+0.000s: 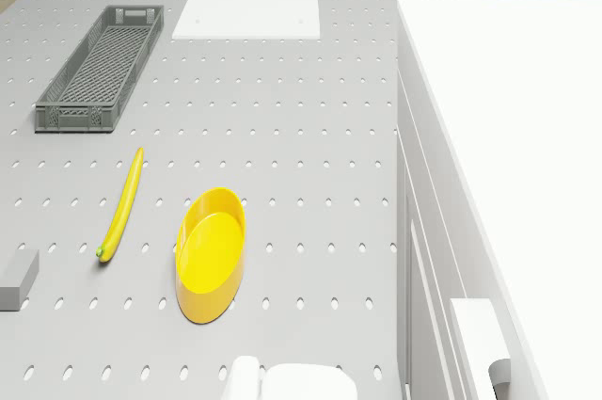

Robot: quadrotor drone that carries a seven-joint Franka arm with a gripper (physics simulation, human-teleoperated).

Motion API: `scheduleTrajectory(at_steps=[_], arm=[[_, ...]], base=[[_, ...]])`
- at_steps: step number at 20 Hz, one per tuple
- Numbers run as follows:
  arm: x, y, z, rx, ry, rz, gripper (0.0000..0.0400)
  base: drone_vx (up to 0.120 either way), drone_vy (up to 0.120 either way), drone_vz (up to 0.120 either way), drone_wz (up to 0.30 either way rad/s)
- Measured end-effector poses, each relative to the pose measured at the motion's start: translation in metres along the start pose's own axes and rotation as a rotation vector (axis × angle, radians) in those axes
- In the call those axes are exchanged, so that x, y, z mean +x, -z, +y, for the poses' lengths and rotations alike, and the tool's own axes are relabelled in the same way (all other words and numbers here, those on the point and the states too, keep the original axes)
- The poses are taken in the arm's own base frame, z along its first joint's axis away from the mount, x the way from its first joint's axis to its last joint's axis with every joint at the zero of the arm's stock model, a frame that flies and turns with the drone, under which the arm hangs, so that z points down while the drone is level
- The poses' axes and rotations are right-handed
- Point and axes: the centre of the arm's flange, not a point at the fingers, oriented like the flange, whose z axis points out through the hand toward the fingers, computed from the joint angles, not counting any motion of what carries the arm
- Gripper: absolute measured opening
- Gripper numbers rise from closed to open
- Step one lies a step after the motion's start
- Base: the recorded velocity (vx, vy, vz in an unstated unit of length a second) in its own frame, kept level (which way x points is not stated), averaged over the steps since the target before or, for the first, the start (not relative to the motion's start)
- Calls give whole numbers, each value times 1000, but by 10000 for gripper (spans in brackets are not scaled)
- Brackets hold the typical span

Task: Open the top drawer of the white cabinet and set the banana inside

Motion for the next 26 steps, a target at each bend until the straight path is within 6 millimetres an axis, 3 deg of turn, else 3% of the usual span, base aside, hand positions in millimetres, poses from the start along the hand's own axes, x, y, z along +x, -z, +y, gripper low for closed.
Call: scheduleTrajectory(at_steps=[14, 25, 26], arm=[[7, -55, 6, 0, 0, 0, 400], [7, -83, 7, 0, 0, -1, 400], [7, -84, 7, 0, 0, -1, 377]], base=[[0, 0, 0, 0], [0, 0, 0, 0], [0, 0, 0, 0]])
